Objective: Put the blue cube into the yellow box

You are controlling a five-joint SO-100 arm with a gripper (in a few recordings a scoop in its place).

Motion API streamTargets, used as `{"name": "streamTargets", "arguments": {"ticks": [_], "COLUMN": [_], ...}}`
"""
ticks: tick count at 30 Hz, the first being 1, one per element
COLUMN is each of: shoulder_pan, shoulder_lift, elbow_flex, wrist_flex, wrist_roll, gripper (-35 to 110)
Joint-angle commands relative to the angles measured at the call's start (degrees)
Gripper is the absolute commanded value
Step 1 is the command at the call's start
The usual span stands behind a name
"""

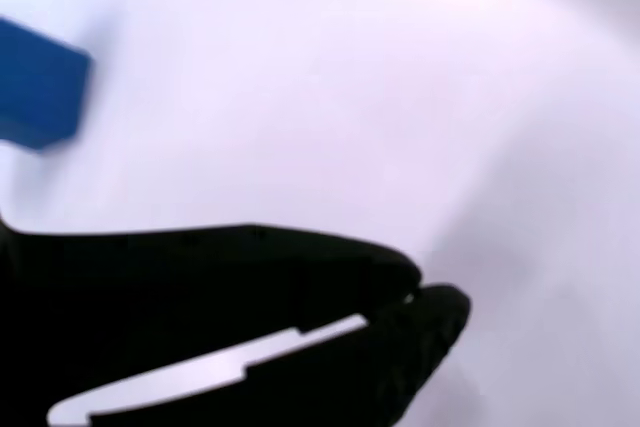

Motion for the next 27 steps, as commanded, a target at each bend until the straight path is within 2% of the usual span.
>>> {"name": "streamTargets", "arguments": {"ticks": [1,12,18,27], "shoulder_pan": [-5.9,-23.0,-31.4,-45.0], "shoulder_lift": [-3.9,-16.7,-26.7,-29.6], "elbow_flex": [-15.2,-32.6,-40.2,-37.9], "wrist_flex": [-1.1,2.5,4.8,-0.1], "wrist_roll": [2.9,18.5,21.4,21.2], "gripper": [12,46,49,49]}}
